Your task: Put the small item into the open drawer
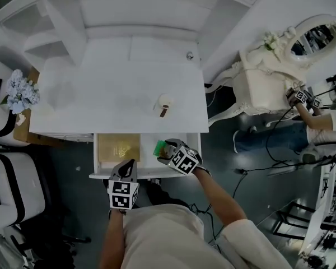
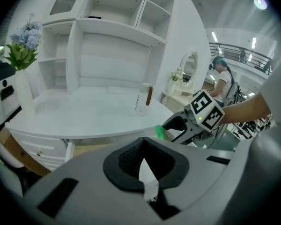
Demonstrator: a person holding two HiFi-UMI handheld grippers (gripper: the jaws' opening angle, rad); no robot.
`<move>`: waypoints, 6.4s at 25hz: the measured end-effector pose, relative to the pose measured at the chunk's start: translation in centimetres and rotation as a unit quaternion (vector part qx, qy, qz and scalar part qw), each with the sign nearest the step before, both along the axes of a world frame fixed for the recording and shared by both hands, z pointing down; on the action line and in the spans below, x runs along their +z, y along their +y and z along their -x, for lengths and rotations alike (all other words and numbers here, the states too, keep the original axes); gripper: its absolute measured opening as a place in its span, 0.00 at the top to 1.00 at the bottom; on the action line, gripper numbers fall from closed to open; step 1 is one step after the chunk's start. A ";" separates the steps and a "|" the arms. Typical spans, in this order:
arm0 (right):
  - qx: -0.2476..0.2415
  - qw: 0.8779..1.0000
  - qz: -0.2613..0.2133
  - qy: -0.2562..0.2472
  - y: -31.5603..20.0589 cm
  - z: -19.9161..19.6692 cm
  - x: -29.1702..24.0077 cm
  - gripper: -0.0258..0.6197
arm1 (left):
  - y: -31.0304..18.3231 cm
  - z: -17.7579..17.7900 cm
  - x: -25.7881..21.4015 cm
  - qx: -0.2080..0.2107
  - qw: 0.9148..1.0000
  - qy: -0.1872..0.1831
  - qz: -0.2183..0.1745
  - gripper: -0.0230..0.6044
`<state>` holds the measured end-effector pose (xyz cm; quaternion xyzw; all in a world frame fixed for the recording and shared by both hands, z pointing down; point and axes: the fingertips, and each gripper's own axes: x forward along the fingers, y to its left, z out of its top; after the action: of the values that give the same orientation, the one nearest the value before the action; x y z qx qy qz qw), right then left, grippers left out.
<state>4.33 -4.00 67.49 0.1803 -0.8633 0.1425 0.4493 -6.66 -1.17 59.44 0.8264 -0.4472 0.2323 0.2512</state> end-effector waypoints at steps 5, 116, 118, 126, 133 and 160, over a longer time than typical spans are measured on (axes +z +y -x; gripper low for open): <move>-0.012 0.999 0.021 0.024 0.1 -0.4 3.1 0.40 | 0.2 -0.5 0.6 0.020 1.000 -0.002 0.005 0.94; 0.259 0.956 0.051 -0.132 7.7 -5.6 -1.5 0.40 | 5.0 -5.3 3.5 -0.023 0.999 0.009 0.028 0.94; 0.255 0.957 0.049 -0.131 7.8 -5.4 -1.6 0.40 | 5.1 -5.2 3.6 -0.023 0.999 0.008 0.028 0.94; 0.254 0.957 0.044 -0.130 7.5 -5.1 -1.7 0.43 | 5.1 -5.2 3.7 -0.017 1.000 0.003 0.026 0.94; 0.265 0.954 0.037 -0.134 6.7 -4.9 -2.0 0.56 | 4.7 -4.8 3.6 -0.009 1.000 -0.004 0.025 0.94; 0.292 0.943 0.030 -0.159 6.0 -5.6 -2.8 0.92 | 5.2 -5.7 4.1 0.001 1.000 0.000 0.031 0.94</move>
<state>9.91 1.97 64.66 0.3861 -0.8283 0.3202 0.2498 -1.00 4.07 63.58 0.8186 -0.4389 0.2466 0.2764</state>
